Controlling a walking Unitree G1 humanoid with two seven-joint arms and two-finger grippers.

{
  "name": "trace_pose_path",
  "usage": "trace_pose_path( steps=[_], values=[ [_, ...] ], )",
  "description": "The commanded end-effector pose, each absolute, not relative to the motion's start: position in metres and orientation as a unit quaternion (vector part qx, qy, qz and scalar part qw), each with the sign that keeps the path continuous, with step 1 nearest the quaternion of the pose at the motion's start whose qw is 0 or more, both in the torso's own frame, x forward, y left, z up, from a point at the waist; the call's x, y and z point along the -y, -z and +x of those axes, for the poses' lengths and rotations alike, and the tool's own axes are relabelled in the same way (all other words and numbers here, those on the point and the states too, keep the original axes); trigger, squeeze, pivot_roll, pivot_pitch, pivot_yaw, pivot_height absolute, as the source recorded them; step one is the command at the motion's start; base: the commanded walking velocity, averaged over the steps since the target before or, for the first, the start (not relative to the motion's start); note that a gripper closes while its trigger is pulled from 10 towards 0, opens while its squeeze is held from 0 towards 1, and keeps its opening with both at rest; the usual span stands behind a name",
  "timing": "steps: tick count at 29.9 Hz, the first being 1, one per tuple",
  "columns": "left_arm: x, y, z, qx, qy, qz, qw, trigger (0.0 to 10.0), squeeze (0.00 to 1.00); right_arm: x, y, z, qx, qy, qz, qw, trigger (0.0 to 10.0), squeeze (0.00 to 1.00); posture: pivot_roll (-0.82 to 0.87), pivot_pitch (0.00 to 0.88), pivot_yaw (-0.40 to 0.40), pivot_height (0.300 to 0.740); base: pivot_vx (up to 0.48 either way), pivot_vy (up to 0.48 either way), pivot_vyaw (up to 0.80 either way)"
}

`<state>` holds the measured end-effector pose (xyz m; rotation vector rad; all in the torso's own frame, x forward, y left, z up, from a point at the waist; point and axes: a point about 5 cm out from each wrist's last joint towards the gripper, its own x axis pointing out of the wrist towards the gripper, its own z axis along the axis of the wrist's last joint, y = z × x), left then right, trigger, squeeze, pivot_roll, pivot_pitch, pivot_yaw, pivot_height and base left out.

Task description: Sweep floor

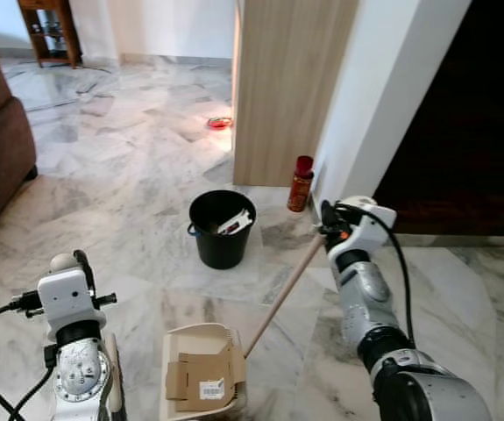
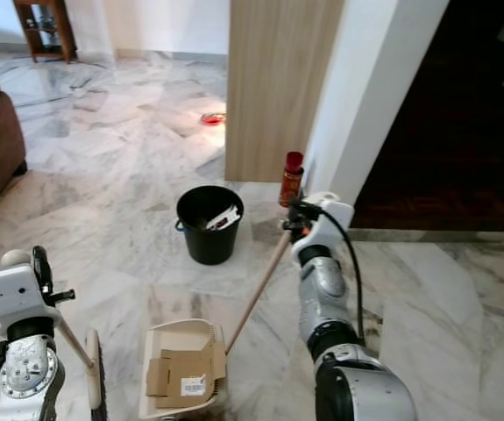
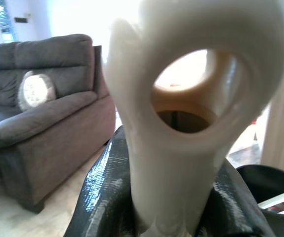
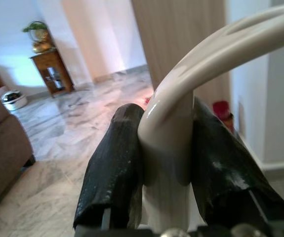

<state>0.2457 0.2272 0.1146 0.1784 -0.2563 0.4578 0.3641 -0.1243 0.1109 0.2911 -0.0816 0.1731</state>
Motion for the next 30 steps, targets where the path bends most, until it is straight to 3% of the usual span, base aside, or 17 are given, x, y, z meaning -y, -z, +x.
trace_pose_path(
  steps=[1, 15, 30],
  values=[
    [-0.223, -0.125, 0.251, 0.149, -0.217, 0.099, 0.960, 10.0, 0.00, 0.117, -0.147, 0.374, 0.115, -0.105, 0.135, 0.978, 10.0, 0.00, 0.24, 0.000, -0.066, 0.740, 0.000, 0.000, 0.00],
    [-0.206, -0.130, 0.258, 0.165, -0.184, 0.111, 0.963, 10.0, 0.00, 0.091, -0.187, 0.380, 0.191, -0.111, 0.181, 0.958, 10.0, 0.00, 0.23, 0.000, -0.070, 0.740, 0.000, 0.000, 0.00],
    [-0.209, -0.135, 0.261, 0.171, -0.187, 0.115, 0.960, 10.0, 0.00, 0.098, -0.241, 0.386, 0.285, -0.093, 0.202, 0.932, 10.0, 0.00, 0.24, 0.000, -0.067, 0.740, 0.315, 0.000, 0.00]
  ],
)
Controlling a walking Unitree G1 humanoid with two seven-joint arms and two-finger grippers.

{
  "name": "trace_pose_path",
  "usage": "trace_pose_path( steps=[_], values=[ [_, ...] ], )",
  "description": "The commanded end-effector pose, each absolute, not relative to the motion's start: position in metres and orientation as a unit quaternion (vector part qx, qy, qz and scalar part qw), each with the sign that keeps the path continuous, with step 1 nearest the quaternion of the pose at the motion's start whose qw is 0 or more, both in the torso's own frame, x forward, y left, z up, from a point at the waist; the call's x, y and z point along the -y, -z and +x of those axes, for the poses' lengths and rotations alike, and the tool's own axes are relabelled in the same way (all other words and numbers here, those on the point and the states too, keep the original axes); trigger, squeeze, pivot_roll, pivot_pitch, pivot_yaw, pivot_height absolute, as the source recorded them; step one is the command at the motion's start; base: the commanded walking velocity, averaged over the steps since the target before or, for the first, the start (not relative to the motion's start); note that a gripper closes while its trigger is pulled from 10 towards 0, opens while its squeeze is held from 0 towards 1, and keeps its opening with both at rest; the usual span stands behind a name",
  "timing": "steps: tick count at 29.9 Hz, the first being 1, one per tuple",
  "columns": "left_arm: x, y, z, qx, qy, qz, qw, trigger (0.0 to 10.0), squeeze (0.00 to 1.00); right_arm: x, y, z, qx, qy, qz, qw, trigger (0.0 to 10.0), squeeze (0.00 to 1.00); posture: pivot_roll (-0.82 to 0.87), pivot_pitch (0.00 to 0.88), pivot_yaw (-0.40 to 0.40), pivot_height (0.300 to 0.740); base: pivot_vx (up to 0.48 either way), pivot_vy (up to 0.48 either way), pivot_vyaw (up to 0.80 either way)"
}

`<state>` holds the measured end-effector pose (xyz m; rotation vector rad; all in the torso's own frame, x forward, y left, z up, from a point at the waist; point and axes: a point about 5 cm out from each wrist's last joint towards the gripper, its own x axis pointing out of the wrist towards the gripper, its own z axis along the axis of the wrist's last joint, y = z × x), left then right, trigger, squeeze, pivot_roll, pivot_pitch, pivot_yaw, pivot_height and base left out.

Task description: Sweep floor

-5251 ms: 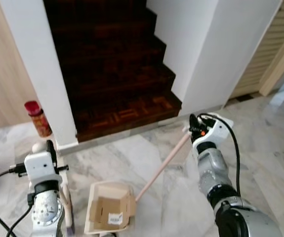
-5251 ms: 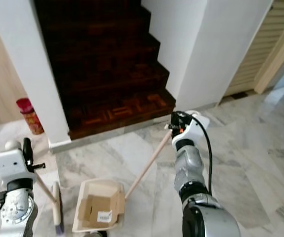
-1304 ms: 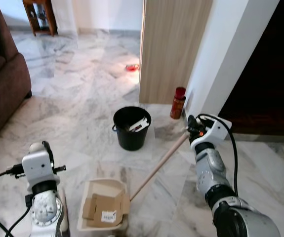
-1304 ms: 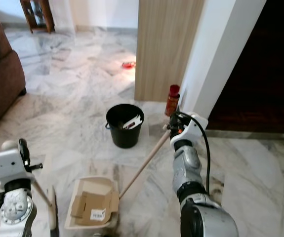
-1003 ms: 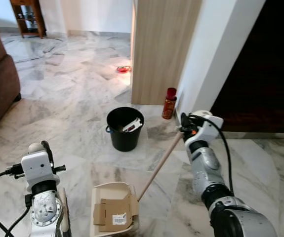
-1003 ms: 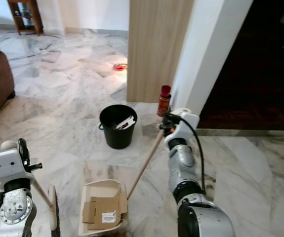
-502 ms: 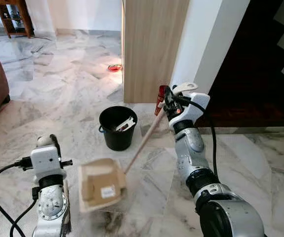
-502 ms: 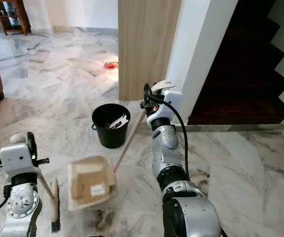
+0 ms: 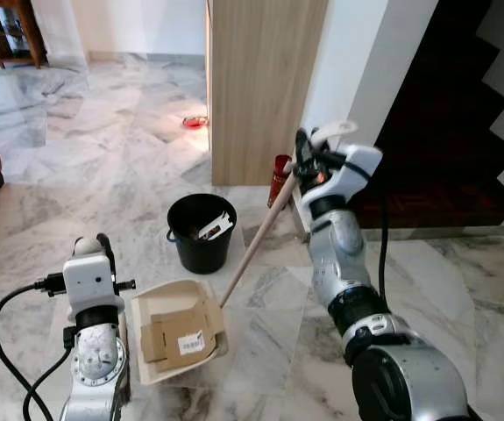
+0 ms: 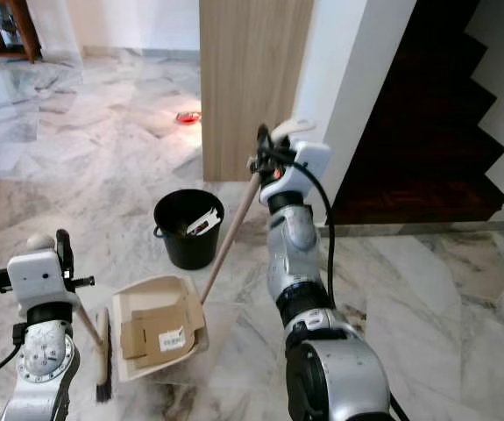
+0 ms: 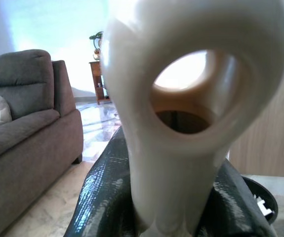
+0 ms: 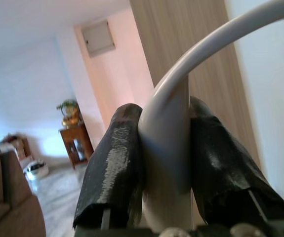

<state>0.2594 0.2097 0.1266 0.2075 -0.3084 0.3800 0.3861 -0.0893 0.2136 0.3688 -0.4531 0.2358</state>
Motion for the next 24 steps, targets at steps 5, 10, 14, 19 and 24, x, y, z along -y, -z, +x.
trace_pose_path(
  steps=[5, 10, 14, 19, 24],
  values=[
    [-0.2088, -0.1342, 0.2597, 0.170, -0.189, 0.114, 0.960, 10.0, 0.00, 0.0988, -0.2450, 0.3867, 0.290, -0.093, 0.205, 0.930, 10.0, 0.00, 0.25, 0.000, -0.070, 0.740, 0.329, 0.000, 0.00],
    [-0.2094, -0.1340, 0.2589, 0.169, -0.192, 0.114, 0.960, 10.0, 0.00, 0.0990, -0.2466, 0.3868, 0.291, -0.089, 0.208, 0.929, 10.0, 0.00, 0.25, 0.000, -0.072, 0.740, 0.329, 0.000, 0.00],
    [-0.2097, -0.1340, 0.2590, 0.169, -0.194, 0.115, 0.959, 10.0, 0.00, 0.0984, -0.2476, 0.3868, 0.292, -0.090, 0.211, 0.929, 10.0, 0.00, 0.25, 0.000, -0.072, 0.740, 0.327, 0.000, 0.00],
    [-0.2103, -0.1341, 0.2590, 0.169, -0.196, 0.114, 0.959, 10.0, 0.00, 0.0992, -0.2486, 0.3869, 0.293, -0.087, 0.217, 0.927, 10.0, 0.00, 0.25, 0.000, -0.072, 0.740, 0.328, 0.000, 0.00],
    [-0.2111, -0.1343, 0.2587, 0.169, -0.198, 0.115, 0.959, 10.0, 0.00, 0.0991, -0.2503, 0.3870, 0.295, -0.086, 0.221, 0.926, 10.0, 0.00, 0.26, 0.000, -0.072, 0.740, 0.332, 0.000, 0.00]
  ],
)
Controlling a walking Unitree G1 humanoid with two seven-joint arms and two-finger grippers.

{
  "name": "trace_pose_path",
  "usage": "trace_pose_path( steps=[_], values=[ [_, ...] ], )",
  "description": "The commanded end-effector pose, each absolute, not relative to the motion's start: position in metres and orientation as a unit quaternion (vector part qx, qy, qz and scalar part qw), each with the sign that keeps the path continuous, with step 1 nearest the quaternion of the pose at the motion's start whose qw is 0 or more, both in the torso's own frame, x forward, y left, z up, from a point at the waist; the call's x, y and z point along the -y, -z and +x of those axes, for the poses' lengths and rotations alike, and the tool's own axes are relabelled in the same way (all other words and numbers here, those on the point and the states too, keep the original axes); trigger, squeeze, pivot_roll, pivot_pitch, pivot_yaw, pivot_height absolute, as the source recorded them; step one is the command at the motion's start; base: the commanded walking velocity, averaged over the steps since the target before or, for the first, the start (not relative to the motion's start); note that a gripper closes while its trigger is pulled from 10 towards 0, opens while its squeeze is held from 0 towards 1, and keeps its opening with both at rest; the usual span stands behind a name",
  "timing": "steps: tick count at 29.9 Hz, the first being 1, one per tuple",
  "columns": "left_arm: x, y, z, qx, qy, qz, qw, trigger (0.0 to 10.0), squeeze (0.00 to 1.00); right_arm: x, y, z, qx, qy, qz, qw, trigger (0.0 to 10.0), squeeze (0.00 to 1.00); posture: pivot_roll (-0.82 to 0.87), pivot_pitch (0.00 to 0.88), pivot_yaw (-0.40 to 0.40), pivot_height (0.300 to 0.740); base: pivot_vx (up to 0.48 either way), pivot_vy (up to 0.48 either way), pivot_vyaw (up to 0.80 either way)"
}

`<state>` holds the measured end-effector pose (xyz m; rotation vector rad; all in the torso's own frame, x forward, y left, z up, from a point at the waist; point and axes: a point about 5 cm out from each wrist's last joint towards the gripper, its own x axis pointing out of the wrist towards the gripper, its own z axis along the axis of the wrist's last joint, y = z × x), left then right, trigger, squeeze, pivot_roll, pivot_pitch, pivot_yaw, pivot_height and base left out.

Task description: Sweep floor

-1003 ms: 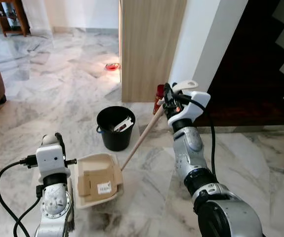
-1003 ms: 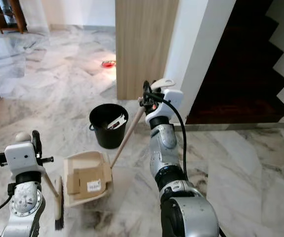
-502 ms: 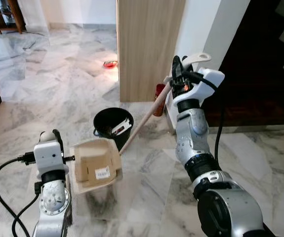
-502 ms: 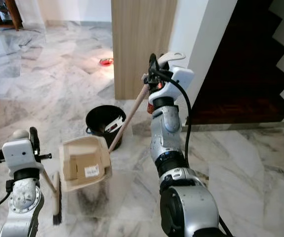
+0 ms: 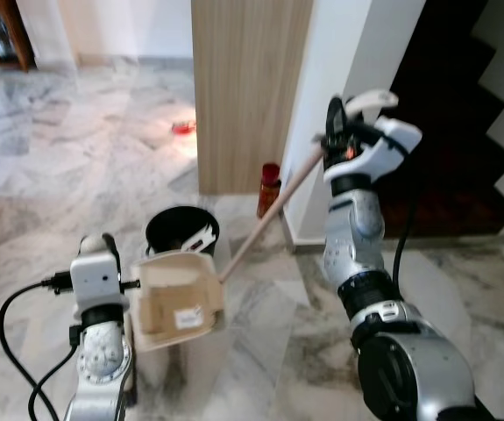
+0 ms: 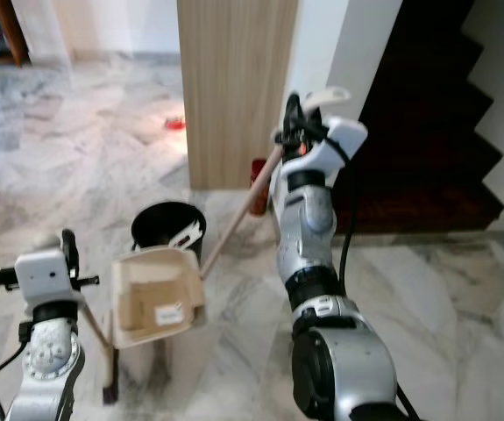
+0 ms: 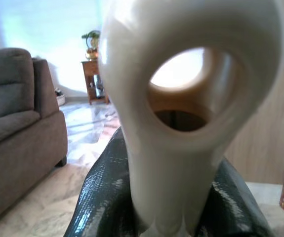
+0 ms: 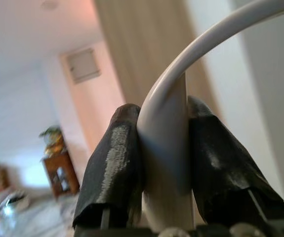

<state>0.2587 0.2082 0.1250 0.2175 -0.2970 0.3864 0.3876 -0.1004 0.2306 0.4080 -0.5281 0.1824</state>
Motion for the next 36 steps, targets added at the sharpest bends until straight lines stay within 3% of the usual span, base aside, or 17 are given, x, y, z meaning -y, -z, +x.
trace_pose_path(
  steps=[1, 9, 36],
  values=[
    [-0.2114, -0.1345, 0.2587, 0.170, -0.199, 0.116, 0.958, 10.0, 0.00, 0.0986, -0.2505, 0.3868, 0.296, -0.087, 0.221, 0.925, 10.0, 0.00, 0.26, 0.000, -0.072, 0.740, 0.337, 0.000, 0.00],
    [-0.2119, -0.1344, 0.2584, 0.169, -0.201, 0.117, 0.958, 10.0, 0.00, 0.0957, -0.2495, 0.3863, 0.294, -0.097, 0.209, 0.928, 10.0, 0.00, 0.26, 0.000, -0.072, 0.740, 0.337, 0.000, 0.40],
    [-0.2135, -0.1346, 0.2577, 0.169, -0.208, 0.118, 0.956, 10.0, 0.00, 0.0914, -0.2451, 0.3872, 0.276, -0.114, 0.219, 0.929, 10.0, 0.00, 0.26, 0.000, -0.082, 0.740, 0.336, 0.000, 0.03]
  ],
)
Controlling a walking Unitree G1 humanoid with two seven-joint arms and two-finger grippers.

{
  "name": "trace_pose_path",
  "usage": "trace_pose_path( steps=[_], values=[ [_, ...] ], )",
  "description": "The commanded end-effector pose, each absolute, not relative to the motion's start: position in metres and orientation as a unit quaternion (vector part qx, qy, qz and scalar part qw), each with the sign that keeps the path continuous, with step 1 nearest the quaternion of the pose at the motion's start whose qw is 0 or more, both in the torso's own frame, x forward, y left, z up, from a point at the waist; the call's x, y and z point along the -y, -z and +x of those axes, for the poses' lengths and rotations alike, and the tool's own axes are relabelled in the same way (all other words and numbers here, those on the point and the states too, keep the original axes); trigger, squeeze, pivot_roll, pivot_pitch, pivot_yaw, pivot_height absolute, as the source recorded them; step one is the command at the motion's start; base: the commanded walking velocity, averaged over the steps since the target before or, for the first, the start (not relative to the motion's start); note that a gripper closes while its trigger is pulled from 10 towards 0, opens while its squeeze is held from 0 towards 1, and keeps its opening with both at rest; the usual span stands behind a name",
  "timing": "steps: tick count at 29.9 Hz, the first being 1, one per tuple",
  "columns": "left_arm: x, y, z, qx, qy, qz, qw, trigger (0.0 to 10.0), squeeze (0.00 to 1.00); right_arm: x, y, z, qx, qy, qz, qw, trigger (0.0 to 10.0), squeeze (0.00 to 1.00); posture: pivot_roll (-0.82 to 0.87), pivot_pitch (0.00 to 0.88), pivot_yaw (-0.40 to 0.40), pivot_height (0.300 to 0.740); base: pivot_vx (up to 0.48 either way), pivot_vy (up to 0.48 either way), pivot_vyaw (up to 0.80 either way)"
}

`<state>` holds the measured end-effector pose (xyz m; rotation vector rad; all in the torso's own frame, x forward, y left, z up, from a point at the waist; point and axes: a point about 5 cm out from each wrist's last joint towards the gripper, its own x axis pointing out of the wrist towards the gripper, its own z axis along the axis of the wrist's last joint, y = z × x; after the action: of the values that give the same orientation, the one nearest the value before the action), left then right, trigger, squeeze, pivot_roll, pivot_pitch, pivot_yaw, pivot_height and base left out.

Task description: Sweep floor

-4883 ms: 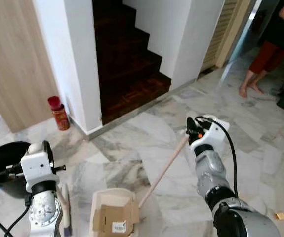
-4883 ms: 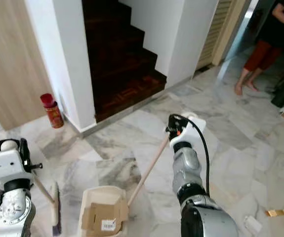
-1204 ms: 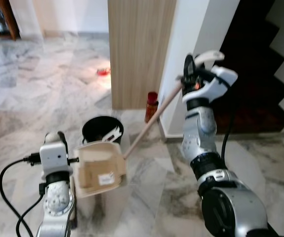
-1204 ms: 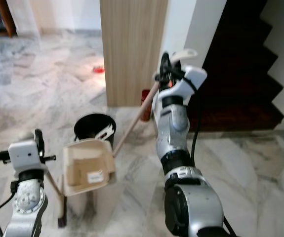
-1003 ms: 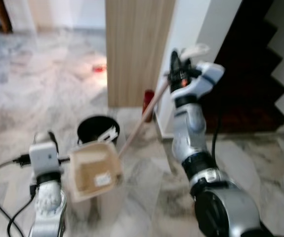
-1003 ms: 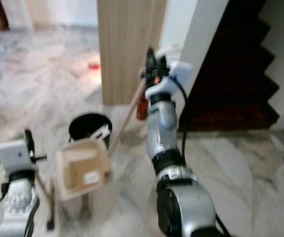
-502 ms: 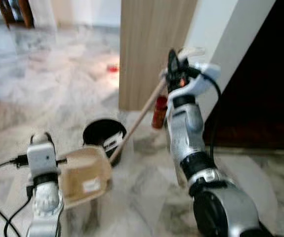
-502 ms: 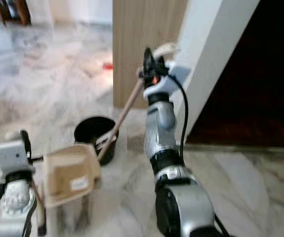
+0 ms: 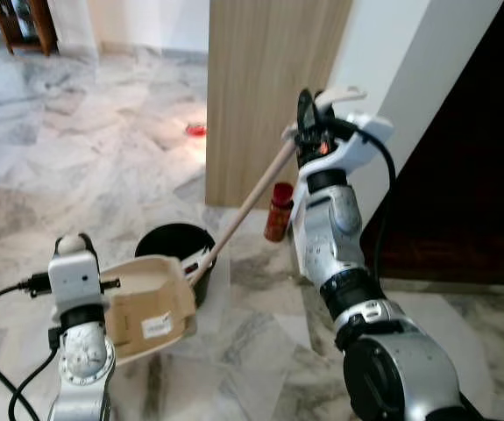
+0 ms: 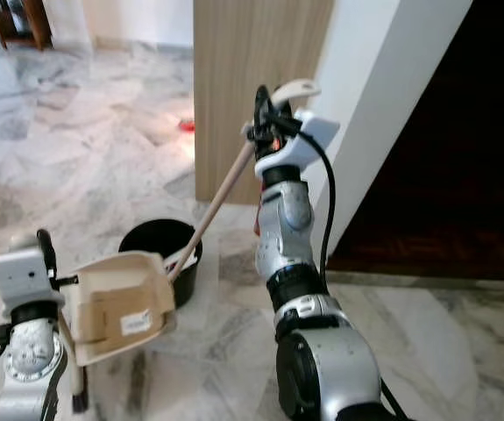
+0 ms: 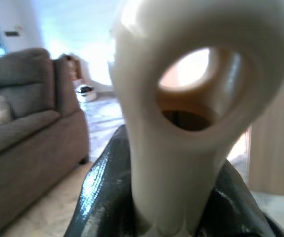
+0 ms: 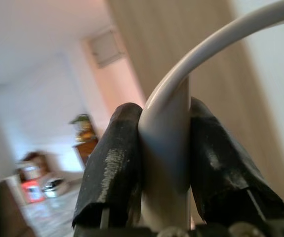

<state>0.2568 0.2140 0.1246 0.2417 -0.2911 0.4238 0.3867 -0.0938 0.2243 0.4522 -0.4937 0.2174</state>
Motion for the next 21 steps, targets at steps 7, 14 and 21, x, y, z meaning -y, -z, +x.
trace_pose_path(
  steps=[7, 14, 21],
  values=[
    [-0.2135, -0.1347, 0.2577, 0.169, -0.208, 0.117, 0.956, 10.0, 0.00, 0.0891, -0.2440, 0.3871, 0.272, -0.120, 0.222, 0.929, 10.0, 0.00, 0.27, 0.000, -0.083, 0.740, 0.336, 0.000, 0.56],
    [-0.2138, -0.1347, 0.2573, 0.170, -0.210, 0.117, 0.956, 10.0, 0.00, 0.0888, -0.2427, 0.3874, 0.267, -0.123, 0.232, 0.927, 10.0, 0.00, 0.27, 0.000, -0.083, 0.740, 0.336, 0.000, 0.00],
    [-0.2143, -0.1346, 0.2567, 0.169, -0.210, 0.115, 0.956, 10.0, 0.00, 0.0884, -0.2431, 0.3873, 0.268, -0.124, 0.227, 0.928, 10.0, 0.00, 0.27, 0.000, -0.085, 0.740, 0.334, 0.000, 0.00]
  ],
)
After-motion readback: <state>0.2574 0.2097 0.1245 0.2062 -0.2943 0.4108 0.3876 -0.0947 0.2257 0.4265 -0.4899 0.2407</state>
